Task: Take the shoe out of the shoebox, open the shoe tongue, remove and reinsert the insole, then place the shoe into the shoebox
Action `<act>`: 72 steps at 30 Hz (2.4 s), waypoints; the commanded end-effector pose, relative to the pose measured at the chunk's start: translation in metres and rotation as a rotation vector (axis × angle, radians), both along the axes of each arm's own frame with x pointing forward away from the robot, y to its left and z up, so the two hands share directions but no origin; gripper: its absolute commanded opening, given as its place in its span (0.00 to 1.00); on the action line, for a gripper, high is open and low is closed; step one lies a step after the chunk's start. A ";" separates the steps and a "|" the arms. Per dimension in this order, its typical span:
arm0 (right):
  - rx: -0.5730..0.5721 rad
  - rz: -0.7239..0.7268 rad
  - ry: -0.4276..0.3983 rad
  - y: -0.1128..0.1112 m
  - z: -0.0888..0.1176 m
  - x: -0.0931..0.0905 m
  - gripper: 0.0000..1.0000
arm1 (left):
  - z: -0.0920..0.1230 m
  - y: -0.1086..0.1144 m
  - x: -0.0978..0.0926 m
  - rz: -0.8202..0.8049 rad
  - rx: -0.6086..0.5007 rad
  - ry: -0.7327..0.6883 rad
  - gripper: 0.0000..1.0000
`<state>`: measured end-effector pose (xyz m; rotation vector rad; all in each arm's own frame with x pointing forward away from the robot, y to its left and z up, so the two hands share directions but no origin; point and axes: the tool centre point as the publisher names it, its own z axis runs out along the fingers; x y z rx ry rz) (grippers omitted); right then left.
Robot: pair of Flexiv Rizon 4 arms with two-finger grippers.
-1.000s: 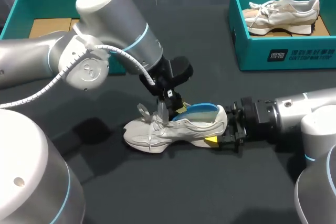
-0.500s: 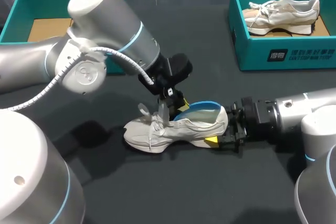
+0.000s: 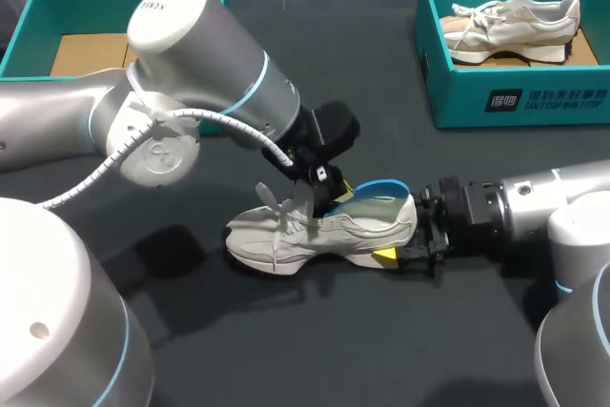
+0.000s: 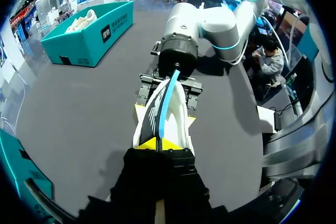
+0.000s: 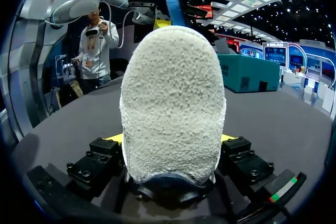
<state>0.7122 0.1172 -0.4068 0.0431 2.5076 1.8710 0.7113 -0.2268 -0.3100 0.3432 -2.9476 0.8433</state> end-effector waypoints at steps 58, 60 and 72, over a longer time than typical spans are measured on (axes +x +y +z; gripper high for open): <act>-0.005 -0.001 0.000 0.003 0.001 -0.002 0.00 | 0.007 -0.037 0.022 0.066 -0.055 -0.200 0.00; -0.005 -0.001 0.000 0.003 0.001 -0.002 0.00 | 0.006 -0.039 0.022 0.058 -0.051 -0.201 0.00; -0.005 -0.001 0.000 0.003 0.001 -0.002 0.00 | -0.005 -0.033 0.014 0.061 -0.053 -0.204 0.46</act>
